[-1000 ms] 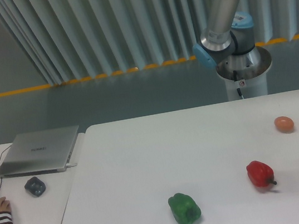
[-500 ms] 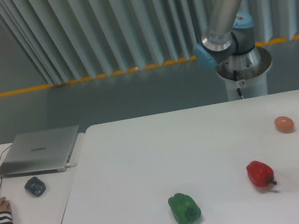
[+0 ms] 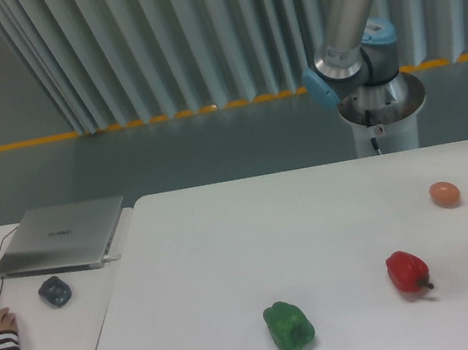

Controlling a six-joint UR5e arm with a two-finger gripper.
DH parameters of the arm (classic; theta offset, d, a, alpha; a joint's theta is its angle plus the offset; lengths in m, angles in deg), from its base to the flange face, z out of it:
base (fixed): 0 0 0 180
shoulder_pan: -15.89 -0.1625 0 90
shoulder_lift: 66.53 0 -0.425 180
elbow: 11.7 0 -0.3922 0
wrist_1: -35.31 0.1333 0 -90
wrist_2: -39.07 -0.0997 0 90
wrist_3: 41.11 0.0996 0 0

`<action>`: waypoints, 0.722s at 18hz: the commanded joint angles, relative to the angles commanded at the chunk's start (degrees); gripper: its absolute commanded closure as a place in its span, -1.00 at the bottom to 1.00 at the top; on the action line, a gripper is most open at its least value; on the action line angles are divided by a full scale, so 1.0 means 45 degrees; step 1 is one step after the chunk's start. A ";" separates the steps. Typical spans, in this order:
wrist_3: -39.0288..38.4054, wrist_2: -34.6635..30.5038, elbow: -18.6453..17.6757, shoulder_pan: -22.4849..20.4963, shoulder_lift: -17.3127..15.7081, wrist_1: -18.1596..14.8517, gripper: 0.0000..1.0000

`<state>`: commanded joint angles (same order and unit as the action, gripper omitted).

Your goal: Place the triangular bread on the table

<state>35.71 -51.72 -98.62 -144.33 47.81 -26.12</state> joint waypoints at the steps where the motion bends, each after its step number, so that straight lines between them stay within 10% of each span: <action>1: 0.0000 -0.0019 -0.0019 0.0000 0.0019 0.0000 -1.00; 13: -0.0429 -0.0078 0.0058 0.0000 0.0254 0.0039 -1.00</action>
<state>33.78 -52.07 -98.36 -144.33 48.95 -25.95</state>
